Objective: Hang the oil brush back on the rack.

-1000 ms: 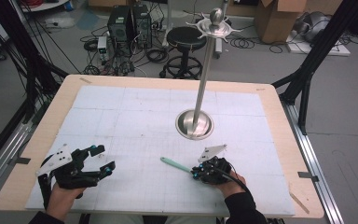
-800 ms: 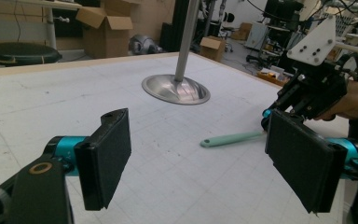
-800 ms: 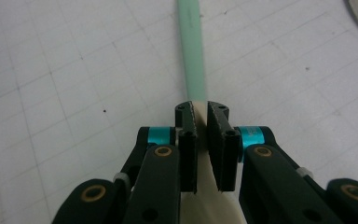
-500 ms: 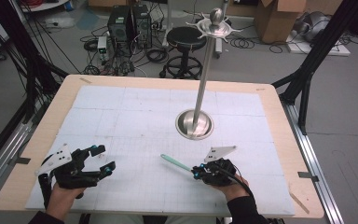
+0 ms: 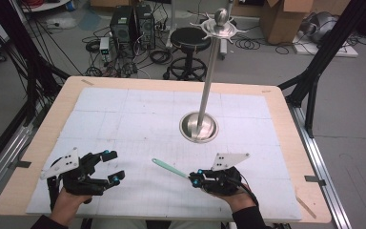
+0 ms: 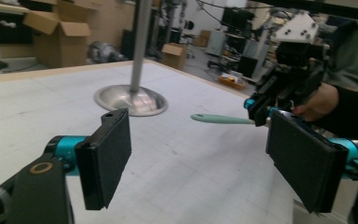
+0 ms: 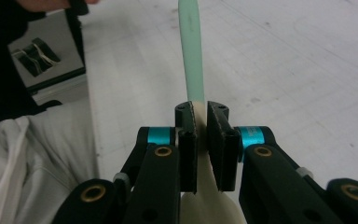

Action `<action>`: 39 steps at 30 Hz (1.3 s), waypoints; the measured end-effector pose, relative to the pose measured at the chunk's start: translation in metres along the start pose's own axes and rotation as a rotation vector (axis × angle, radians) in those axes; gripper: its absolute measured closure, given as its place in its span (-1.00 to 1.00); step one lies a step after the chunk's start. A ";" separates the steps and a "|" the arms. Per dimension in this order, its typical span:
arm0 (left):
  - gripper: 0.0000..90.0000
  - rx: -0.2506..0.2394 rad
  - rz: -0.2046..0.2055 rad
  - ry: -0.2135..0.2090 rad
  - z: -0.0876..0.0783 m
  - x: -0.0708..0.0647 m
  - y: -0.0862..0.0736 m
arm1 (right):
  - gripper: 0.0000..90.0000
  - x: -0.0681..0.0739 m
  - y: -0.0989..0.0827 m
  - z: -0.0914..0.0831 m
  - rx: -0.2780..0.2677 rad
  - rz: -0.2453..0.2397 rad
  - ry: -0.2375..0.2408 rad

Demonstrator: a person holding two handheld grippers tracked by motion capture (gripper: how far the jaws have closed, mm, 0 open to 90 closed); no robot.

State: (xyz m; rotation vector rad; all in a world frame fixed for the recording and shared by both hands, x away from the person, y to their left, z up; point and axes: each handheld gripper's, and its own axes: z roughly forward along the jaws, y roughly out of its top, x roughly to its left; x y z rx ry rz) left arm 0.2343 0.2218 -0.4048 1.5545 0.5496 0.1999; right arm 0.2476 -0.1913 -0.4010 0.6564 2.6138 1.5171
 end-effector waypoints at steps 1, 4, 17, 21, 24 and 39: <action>-0.48 0.000 0.000 0.000 0.000 0.000 0.000 | 0.84 0.000 0.000 0.000 0.000 0.000 0.000; -0.48 0.002 0.010 -0.033 0.006 -0.002 0.000 | 0.84 0.005 0.003 0.002 -0.025 -0.025 0.043; -0.25 0.029 0.006 -0.135 0.021 -0.010 0.003 | 0.84 0.023 0.019 0.010 -0.077 -0.095 0.163; -0.07 0.044 0.022 -0.203 0.023 -0.015 0.004 | 0.83 0.027 0.024 0.013 -0.086 -0.117 0.194; 0.05 0.049 0.036 -0.254 0.025 -0.019 0.005 | 0.83 0.030 0.028 0.015 -0.092 -0.133 0.221; 0.61 0.022 0.061 -0.374 0.027 -0.028 0.008 | 0.83 0.033 0.031 0.020 -0.117 -0.142 0.311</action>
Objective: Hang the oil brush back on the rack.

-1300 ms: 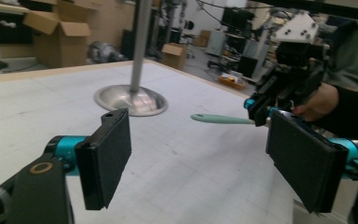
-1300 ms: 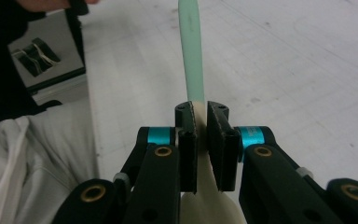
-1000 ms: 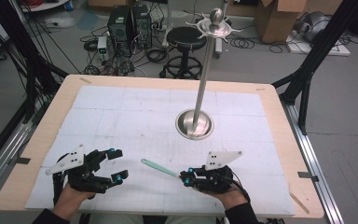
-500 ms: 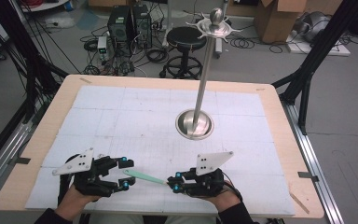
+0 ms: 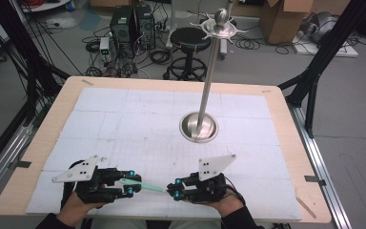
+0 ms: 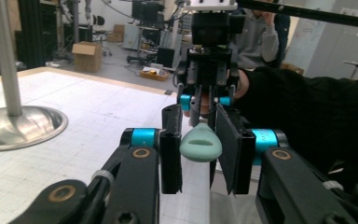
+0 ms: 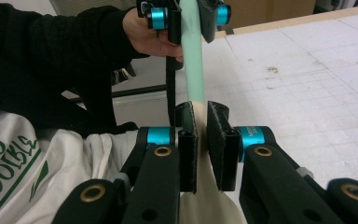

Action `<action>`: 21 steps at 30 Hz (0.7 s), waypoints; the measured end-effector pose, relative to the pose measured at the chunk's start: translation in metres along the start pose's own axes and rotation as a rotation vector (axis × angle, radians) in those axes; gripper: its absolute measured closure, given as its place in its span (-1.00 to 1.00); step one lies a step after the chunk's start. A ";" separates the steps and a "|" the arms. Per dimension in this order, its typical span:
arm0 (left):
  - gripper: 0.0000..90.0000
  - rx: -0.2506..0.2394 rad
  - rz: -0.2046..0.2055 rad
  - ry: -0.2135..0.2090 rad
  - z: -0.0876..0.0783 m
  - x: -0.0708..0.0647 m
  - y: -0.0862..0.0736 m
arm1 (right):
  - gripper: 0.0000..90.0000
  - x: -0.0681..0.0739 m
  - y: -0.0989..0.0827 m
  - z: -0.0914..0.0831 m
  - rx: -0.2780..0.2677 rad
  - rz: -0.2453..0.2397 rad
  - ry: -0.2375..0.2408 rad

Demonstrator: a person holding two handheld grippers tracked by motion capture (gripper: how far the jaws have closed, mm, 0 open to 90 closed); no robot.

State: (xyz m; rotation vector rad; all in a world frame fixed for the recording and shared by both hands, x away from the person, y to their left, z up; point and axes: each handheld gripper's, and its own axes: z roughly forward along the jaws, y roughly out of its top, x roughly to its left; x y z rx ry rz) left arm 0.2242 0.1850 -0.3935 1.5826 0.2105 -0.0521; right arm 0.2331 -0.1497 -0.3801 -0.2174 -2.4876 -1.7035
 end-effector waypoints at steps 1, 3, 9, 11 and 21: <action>0.63 -0.002 0.000 -0.007 0.000 0.000 0.000 | 0.83 -0.001 -0.001 0.001 -0.003 0.003 0.008; 0.64 -0.006 0.000 -0.029 0.000 0.000 0.000 | 0.83 -0.001 -0.001 0.001 -0.007 0.005 0.018; 0.68 -0.007 0.017 -0.052 0.000 -0.003 0.002 | 0.83 -0.002 -0.001 0.002 0.006 -0.006 0.046; 0.68 -0.002 0.023 -0.051 0.000 -0.003 0.003 | 0.82 -0.002 -0.001 0.002 0.007 -0.010 0.044; 0.68 0.035 -0.006 0.042 0.002 -0.002 0.010 | 0.16 0.013 0.014 0.011 0.051 -0.104 -0.190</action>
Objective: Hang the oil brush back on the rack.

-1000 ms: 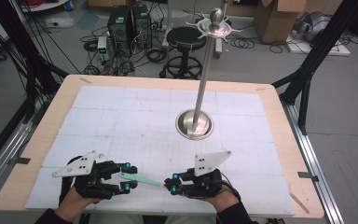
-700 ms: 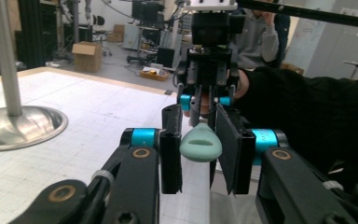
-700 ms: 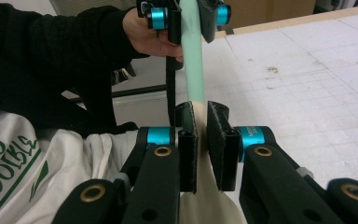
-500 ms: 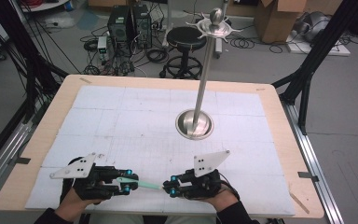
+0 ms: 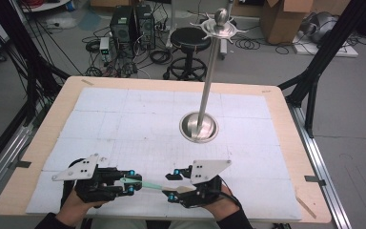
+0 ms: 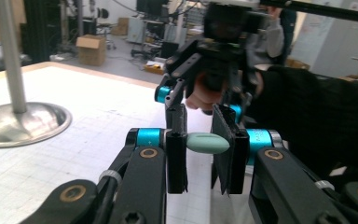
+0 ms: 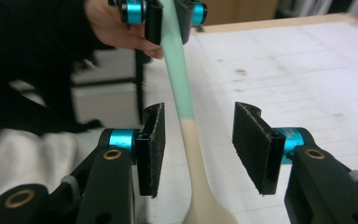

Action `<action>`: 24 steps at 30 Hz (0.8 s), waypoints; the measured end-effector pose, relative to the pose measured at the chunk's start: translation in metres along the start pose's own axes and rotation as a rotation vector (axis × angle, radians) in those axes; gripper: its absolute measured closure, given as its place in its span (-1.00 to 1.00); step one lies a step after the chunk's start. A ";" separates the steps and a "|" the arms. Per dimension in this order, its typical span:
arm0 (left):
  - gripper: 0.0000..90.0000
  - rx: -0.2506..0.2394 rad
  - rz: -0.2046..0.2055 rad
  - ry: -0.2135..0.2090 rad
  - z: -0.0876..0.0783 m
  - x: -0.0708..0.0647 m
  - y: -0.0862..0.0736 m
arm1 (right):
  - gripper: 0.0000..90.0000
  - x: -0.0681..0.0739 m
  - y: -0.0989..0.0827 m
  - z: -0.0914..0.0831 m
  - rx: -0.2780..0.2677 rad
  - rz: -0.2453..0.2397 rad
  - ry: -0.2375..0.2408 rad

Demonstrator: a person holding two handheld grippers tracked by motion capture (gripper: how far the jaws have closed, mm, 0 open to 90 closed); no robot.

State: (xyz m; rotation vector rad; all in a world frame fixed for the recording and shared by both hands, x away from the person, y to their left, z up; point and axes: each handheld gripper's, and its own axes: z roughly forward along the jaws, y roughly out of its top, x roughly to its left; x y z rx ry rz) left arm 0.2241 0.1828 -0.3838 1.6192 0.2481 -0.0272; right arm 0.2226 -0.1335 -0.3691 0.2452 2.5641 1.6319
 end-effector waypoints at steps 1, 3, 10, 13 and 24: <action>0.68 0.005 -0.001 0.006 0.000 0.000 0.001 | 0.16 0.002 0.002 0.002 0.026 -0.021 -0.022; 0.68 0.009 -0.002 0.015 0.000 0.000 0.002 | 0.19 0.006 0.006 0.008 0.062 -0.057 -0.070; 0.68 0.042 -0.002 0.031 0.003 -0.001 0.009 | 0.35 0.009 0.008 0.014 0.093 -0.103 -0.099; 0.68 0.055 -0.009 0.039 0.006 -0.001 0.011 | 0.43 0.010 0.008 0.015 0.109 -0.111 -0.104; 0.68 0.067 -0.037 0.052 0.011 -0.001 0.014 | 0.77 0.011 0.007 0.017 0.134 -0.149 -0.131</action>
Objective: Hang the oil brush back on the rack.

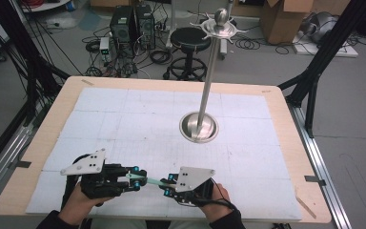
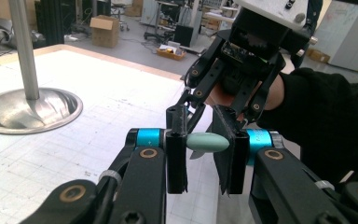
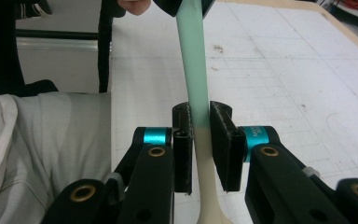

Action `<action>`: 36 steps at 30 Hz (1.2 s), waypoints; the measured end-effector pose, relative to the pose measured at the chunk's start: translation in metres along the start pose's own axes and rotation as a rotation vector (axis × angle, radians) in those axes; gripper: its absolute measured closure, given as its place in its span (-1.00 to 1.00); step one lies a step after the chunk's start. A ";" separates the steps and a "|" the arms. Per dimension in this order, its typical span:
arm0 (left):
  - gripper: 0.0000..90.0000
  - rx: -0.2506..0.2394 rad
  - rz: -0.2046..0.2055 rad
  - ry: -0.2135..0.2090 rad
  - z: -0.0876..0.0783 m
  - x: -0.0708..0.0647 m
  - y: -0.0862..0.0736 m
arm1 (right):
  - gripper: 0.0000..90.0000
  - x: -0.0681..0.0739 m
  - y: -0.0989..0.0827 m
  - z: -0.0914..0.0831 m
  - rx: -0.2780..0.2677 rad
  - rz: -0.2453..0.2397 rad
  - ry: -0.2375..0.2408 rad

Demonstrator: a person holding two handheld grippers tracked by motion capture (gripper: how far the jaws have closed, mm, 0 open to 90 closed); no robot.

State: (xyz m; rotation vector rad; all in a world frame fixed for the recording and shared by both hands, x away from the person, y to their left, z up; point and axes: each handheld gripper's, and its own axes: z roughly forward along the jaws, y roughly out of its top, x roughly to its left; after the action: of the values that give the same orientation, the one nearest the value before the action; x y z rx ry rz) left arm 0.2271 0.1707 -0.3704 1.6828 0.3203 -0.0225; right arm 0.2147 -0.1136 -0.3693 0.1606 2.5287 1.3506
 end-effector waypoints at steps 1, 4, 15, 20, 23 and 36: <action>0.68 -0.007 -0.006 -0.004 0.000 0.000 0.000 | 0.78 0.000 0.000 0.000 -0.004 -0.001 0.002; 0.67 -0.023 -0.011 -0.011 0.000 0.001 0.001 | 0.82 0.002 0.002 0.000 -0.006 -0.011 0.013; 0.05 -0.155 0.018 -0.092 0.000 0.000 0.006 | 0.83 -0.005 0.000 -0.010 -0.106 0.080 0.100; 0.20 -0.177 0.047 -0.149 0.004 -0.001 0.011 | 0.83 -0.012 -0.006 -0.014 -0.203 0.161 0.199; 0.38 -0.185 0.071 -0.198 0.009 -0.001 0.018 | 0.83 -0.014 -0.008 -0.012 -0.258 0.195 0.276; 0.76 -0.168 0.056 -0.166 0.012 0.000 0.029 | 0.26 -0.017 -0.011 -0.007 -0.291 0.276 0.342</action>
State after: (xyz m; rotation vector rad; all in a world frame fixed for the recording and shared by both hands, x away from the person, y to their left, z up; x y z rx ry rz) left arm 0.2356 0.1556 -0.3436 1.5118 0.1462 -0.0911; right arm 0.2294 -0.1294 -0.3716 0.2456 2.6064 1.9885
